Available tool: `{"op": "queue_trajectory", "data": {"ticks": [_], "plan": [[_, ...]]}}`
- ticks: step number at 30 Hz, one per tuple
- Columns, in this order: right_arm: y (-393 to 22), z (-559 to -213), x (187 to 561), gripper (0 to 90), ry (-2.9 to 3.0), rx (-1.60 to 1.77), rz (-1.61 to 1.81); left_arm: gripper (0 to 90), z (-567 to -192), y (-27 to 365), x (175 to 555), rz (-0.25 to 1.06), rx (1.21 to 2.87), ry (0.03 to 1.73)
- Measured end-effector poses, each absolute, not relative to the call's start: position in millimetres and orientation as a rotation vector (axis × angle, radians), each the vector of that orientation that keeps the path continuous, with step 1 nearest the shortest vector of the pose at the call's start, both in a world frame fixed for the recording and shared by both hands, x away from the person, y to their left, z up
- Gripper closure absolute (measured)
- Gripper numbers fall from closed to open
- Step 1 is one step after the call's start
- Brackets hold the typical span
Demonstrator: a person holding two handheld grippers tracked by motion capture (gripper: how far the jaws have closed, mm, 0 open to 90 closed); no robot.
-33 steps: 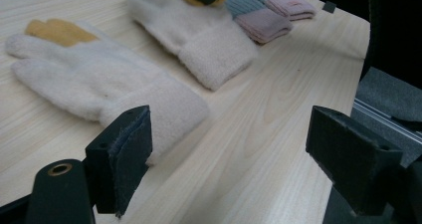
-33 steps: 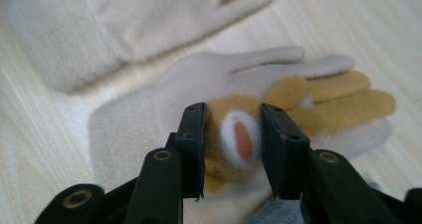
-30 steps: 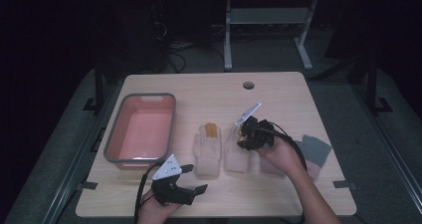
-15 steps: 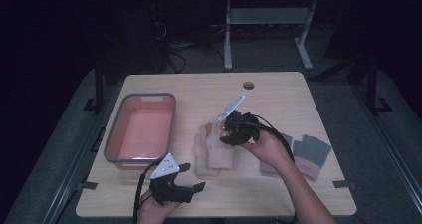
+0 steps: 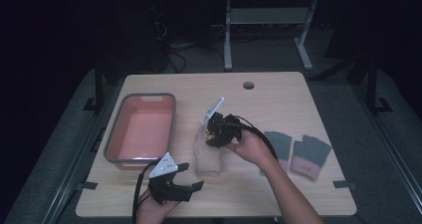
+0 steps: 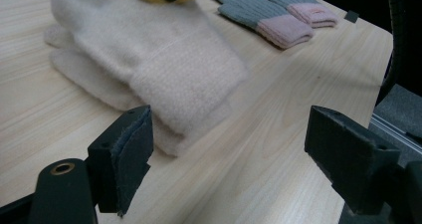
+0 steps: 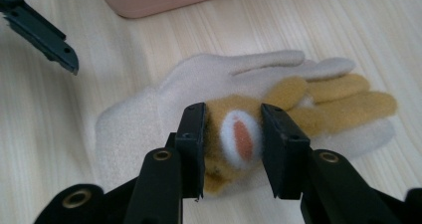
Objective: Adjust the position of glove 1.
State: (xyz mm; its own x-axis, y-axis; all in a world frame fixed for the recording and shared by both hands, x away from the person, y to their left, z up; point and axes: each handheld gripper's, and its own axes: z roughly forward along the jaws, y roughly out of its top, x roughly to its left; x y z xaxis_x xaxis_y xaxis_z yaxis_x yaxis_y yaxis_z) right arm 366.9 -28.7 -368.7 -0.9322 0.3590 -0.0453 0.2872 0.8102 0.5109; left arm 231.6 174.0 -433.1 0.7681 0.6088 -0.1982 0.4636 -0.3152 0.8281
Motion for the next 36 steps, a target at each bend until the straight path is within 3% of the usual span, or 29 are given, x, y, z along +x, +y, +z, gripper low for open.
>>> {"op": "queue_trajectory", "data": {"ticks": [22, 30, 36], "plan": [[-23.3, -412.5, 380.3, 60.6, 2.924, 0.637, 0.772, 20.6, -434.9, 169.3, 237.2, 0.148, 1.958, 0.909], [-33.3, -404.8, 378.4, 43.4, 2.890, 0.733, 0.874, 21.5, -432.5, 165.6, 242.2, 0.114, 1.930, 0.969], [-44.8, -400.3, 370.3, 37.3, 2.869, 0.821, 0.913, 21.4, -430.1, 165.3, 244.2, 0.108, 1.887, 1.007]]}}
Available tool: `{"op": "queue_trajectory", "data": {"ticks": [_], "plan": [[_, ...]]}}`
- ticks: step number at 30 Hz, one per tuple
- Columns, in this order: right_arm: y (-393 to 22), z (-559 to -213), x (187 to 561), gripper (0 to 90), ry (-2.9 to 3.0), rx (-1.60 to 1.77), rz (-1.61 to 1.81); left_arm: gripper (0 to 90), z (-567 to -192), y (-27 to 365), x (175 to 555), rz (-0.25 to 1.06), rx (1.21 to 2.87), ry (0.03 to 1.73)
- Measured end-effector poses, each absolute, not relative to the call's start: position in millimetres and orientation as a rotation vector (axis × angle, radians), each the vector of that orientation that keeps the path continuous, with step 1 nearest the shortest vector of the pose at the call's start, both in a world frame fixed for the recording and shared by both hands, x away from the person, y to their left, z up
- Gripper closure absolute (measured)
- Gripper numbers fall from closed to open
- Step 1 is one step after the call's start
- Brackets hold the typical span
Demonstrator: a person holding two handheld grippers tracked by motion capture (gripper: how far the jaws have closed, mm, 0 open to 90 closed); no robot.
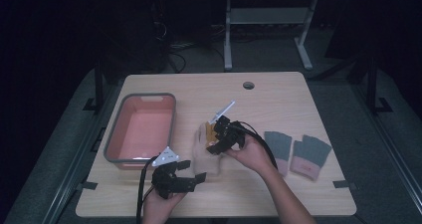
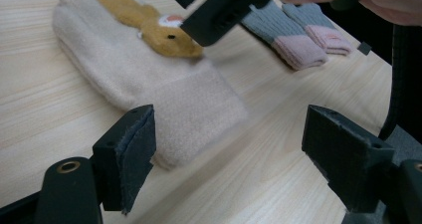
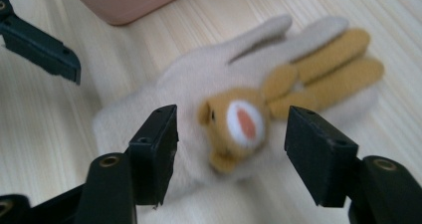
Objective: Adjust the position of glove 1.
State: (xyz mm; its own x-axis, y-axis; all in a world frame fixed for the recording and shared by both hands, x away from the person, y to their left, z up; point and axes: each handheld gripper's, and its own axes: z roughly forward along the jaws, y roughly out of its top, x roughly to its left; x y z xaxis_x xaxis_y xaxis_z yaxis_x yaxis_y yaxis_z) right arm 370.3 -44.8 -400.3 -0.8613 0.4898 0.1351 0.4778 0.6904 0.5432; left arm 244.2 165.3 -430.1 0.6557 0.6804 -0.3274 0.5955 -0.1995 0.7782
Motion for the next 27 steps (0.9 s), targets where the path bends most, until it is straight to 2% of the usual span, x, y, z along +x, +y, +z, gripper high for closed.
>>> {"op": "queue_trajectory", "data": {"ticks": [17, 27], "plan": [[-85.4, -399.7, 360.0, 33.6, 2.787, 0.974, 0.977, 21.5, -440.9, 146.3, 279.9, 0.149, 1.935, 1.156], [-101.6, -398.9, 356.2, 34.1, 2.748, 1.008, 0.975, 21.8, -452.7, 141.9, 300.3, 0.033, 1.913, 1.248]]}}
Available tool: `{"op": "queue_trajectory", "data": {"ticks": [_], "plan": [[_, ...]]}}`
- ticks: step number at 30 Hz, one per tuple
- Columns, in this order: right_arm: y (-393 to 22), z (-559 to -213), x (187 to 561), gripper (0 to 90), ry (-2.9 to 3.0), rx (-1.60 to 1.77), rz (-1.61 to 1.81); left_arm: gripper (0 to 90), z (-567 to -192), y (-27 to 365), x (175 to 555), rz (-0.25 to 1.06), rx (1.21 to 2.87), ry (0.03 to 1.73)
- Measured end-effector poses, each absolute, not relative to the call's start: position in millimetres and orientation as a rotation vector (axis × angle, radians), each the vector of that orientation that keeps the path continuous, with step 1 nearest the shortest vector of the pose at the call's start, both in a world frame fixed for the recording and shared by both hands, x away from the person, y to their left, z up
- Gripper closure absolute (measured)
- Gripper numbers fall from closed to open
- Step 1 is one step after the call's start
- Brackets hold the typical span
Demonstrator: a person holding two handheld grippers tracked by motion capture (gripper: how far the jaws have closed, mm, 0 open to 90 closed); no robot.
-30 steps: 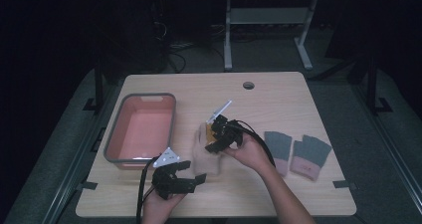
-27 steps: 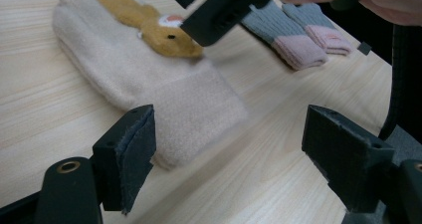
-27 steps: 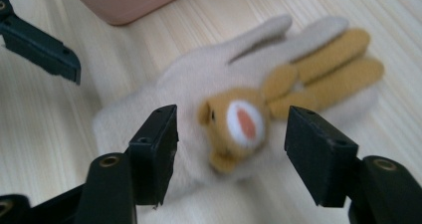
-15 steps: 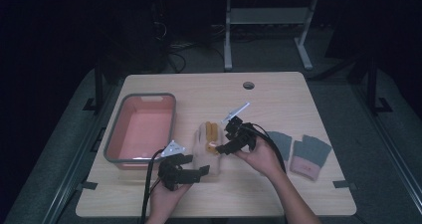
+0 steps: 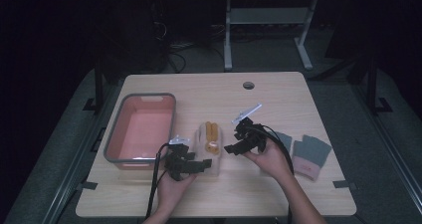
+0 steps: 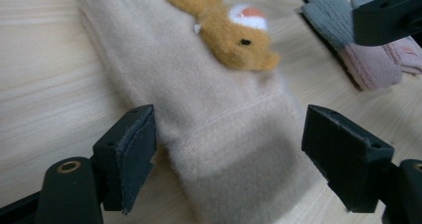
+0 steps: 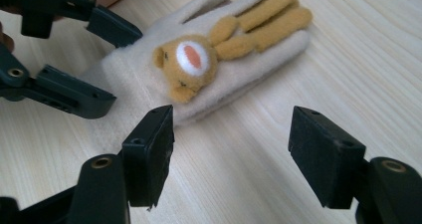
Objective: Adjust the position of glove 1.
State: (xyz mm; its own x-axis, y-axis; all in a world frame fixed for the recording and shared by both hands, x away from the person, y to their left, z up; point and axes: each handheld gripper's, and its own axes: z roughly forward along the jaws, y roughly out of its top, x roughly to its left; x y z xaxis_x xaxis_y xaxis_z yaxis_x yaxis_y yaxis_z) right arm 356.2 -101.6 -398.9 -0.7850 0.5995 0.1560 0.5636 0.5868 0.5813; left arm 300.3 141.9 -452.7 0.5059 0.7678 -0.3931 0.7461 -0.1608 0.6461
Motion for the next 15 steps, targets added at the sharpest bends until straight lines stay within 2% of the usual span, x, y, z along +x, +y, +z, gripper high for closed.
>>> {"op": "queue_trajectory", "data": {"ticks": [15], "plan": [[-122.3, -400.1, 355.8, 34.5, 2.653, 1.170, 1.017, 24.4, -453.8, 115.3, 307.4, 0.027, 2.007, 1.182]]}}
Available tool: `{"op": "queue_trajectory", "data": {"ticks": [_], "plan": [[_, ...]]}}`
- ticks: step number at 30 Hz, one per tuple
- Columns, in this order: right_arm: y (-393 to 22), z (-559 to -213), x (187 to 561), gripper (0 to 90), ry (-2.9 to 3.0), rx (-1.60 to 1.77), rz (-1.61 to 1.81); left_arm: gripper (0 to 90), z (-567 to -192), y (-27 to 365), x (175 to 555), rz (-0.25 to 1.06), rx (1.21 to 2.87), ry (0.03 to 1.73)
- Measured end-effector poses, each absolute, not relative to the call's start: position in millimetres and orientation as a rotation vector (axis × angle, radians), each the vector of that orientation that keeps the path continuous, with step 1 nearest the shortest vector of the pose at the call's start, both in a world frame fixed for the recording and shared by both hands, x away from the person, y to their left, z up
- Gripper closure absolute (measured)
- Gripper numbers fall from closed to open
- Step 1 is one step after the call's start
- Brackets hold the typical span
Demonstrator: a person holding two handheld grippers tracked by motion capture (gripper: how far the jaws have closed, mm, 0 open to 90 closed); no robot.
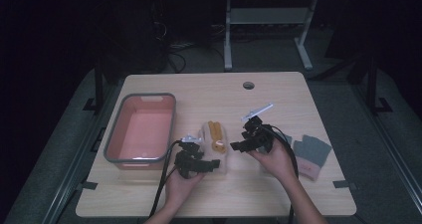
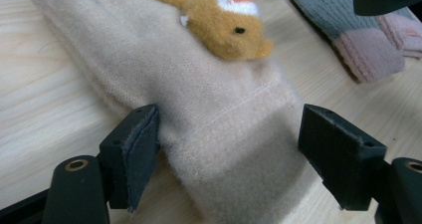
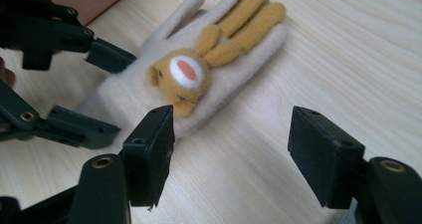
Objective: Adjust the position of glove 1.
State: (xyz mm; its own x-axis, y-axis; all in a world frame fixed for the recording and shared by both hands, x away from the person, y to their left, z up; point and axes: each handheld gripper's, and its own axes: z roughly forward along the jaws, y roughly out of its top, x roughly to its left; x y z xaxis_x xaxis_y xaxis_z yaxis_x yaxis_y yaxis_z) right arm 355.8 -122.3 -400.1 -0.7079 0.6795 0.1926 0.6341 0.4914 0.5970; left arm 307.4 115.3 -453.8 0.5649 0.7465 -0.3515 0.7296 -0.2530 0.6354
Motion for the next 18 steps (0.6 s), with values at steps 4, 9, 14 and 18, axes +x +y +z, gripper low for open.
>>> {"op": "queue_trajectory", "data": {"ticks": [4, 9, 14, 18], "plan": [[-129.7, -404.0, 355.7, 33.9, 2.646, 1.220, 1.032, 25.2, -454.3, 105.7, 310.5, 0.032, 2.027, 1.155], [-138.7, -409.4, 355.6, 32.6, 2.632, 1.301, 1.040, 25.5, -454.2, 95.0, 314.6, 0.042, 2.058, 1.115], [-142.8, -413.5, 355.7, 30.1, 2.620, 1.347, 1.057, 26.7, -454.6, 85.7, 319.6, 0.032, 2.080, 1.080], [-143.2, -419.7, 355.6, 27.6, 2.631, 1.396, 1.075, 26.0, -449.9, 89.1, 321.4, 0.005, 2.064, 1.077]]}}
